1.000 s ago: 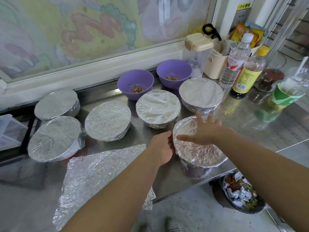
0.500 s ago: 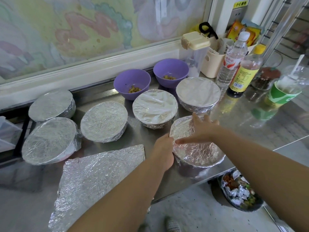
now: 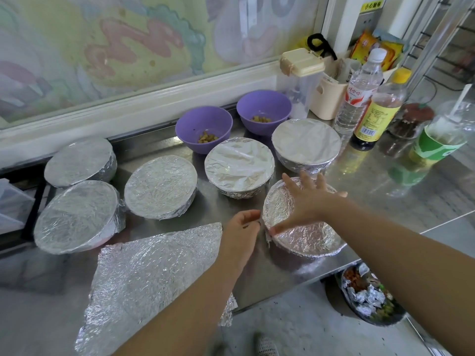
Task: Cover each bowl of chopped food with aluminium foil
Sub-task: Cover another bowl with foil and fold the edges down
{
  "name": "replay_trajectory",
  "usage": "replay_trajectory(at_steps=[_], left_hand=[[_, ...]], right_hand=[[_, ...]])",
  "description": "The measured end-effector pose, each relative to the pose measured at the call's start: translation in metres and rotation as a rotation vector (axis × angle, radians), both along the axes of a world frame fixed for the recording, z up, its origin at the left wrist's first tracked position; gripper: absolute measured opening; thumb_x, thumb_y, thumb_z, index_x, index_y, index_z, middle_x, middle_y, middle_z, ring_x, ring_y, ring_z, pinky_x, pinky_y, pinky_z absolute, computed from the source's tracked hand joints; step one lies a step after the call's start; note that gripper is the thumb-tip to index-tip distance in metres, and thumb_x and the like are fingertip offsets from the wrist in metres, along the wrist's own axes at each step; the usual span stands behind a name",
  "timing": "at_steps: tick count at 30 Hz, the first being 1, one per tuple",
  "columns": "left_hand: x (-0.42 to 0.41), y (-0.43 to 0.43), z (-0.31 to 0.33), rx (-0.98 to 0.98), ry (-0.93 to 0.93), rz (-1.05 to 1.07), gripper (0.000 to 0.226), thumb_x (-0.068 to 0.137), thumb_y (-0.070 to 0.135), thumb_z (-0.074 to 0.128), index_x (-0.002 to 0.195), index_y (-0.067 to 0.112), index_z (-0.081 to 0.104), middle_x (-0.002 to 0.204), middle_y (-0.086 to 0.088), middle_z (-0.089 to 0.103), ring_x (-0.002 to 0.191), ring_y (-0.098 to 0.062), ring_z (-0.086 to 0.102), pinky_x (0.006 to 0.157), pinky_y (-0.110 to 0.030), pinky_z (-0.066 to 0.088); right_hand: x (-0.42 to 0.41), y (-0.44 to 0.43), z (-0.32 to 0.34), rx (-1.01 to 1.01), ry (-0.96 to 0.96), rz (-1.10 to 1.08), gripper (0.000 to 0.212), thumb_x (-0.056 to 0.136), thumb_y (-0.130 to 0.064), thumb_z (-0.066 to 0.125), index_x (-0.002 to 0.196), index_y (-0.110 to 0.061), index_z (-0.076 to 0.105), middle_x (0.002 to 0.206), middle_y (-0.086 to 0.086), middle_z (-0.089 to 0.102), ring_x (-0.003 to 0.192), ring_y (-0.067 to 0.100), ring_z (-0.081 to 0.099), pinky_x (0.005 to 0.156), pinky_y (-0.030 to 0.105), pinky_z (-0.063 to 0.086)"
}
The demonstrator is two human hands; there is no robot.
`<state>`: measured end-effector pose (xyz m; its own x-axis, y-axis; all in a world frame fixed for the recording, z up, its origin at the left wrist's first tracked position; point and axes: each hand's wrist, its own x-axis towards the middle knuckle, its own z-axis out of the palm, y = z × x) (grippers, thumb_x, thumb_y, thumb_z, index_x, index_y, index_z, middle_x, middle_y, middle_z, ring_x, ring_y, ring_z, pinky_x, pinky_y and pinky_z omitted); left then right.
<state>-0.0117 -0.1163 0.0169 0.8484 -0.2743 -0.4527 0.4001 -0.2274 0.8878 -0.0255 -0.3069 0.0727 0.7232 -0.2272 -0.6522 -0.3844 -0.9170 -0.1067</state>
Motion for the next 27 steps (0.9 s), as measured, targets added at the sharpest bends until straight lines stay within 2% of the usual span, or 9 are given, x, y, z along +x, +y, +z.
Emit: replay_trajectory(at_steps=[2, 5, 8, 13, 15, 17, 23, 27], left_hand=[[-0.006, 0.002, 0.000, 0.024, -0.075, -0.069, 0.026, 0.086, 0.010, 0.066, 0.106, 0.026, 0.070, 0.099, 0.007, 0.075, 0.097, -0.011, 0.071, 0.095, -0.039, 0.056], [-0.008, 0.003, 0.000, 0.103, -0.238, -0.119, 0.026, 0.087, 0.008, 0.069, 0.109, 0.021, 0.068, 0.097, 0.009, 0.074, 0.090, 0.000, 0.069, 0.086, -0.022, 0.055], [-0.006, 0.001, 0.000, 0.142, -0.295, -0.138, 0.027, 0.086, 0.010, 0.073, 0.110, 0.019, 0.066, 0.096, 0.012, 0.072, 0.086, 0.005, 0.067, 0.074, -0.010, 0.050], [-0.010, -0.002, 0.000, 0.192, -0.325, -0.217, 0.033, 0.086, 0.009, 0.074, 0.111, 0.020, 0.055, 0.096, 0.016, 0.063, 0.089, 0.000, 0.063, 0.072, -0.003, 0.045], [-0.011, -0.002, 0.000, 0.229, -0.362, -0.235, 0.032, 0.087, 0.009, 0.073, 0.108, 0.023, 0.053, 0.093, 0.019, 0.061, 0.087, 0.003, 0.062, 0.071, -0.002, 0.044], [-0.011, -0.003, -0.002, 0.276, -0.388, -0.219, 0.028, 0.087, 0.012, 0.073, 0.104, 0.025, 0.055, 0.089, 0.019, 0.062, 0.083, 0.007, 0.060, 0.069, -0.003, 0.044], [-0.016, -0.008, -0.010, 0.405, -0.482, -0.147, 0.019, 0.088, 0.018, 0.072, 0.090, 0.026, 0.055, 0.076, 0.016, 0.058, 0.072, -0.003, 0.058, 0.061, -0.019, 0.045], [-0.021, -0.011, -0.014, 0.455, -0.499, -0.129, 0.021, 0.089, 0.021, 0.071, 0.086, 0.028, 0.052, 0.075, 0.014, 0.056, 0.073, -0.007, 0.059, 0.067, -0.034, 0.054]], right_hand=[[0.000, 0.001, 0.001, -0.003, 0.014, -0.002, 0.156, 0.036, -0.100, 0.062, 0.150, -0.047, -0.031, 0.160, -0.002, -0.040, 0.147, 0.044, -0.031, 0.102, 0.089, 0.005], [0.001, 0.002, 0.000, -0.009, 0.016, -0.007, 0.157, 0.035, -0.101, 0.061, 0.150, -0.046, -0.031, 0.161, -0.001, -0.039, 0.147, 0.045, -0.030, 0.103, 0.088, 0.005], [0.001, 0.003, -0.001, -0.016, 0.011, -0.011, 0.157, 0.034, -0.102, 0.060, 0.150, -0.046, -0.031, 0.161, -0.001, -0.039, 0.147, 0.045, -0.030, 0.102, 0.089, 0.005], [-0.001, 0.005, 0.000, -0.011, 0.001, -0.023, 0.156, 0.037, -0.100, 0.062, 0.151, -0.045, -0.030, 0.161, -0.001, -0.039, 0.147, 0.044, -0.030, 0.103, 0.088, 0.005], [0.000, 0.005, 0.000, -0.013, 0.003, -0.025, 0.156, 0.038, -0.099, 0.062, 0.151, -0.045, -0.030, 0.161, -0.001, -0.039, 0.147, 0.044, -0.030, 0.104, 0.088, 0.005], [0.000, 0.005, 0.000, -0.015, 0.005, -0.024, 0.156, 0.038, -0.100, 0.062, 0.151, -0.045, -0.030, 0.161, -0.001, -0.039, 0.148, 0.044, -0.030, 0.103, 0.088, 0.005], [-0.001, 0.005, -0.002, -0.015, -0.005, -0.033, 0.156, 0.038, -0.101, 0.061, 0.151, -0.045, -0.030, 0.161, -0.001, -0.038, 0.148, 0.044, -0.029, 0.104, 0.087, 0.006], [-0.002, 0.005, -0.002, -0.014, -0.009, -0.038, 0.155, 0.038, -0.101, 0.061, 0.150, -0.046, -0.030, 0.161, -0.001, -0.038, 0.148, 0.043, -0.030, 0.105, 0.087, 0.006]])
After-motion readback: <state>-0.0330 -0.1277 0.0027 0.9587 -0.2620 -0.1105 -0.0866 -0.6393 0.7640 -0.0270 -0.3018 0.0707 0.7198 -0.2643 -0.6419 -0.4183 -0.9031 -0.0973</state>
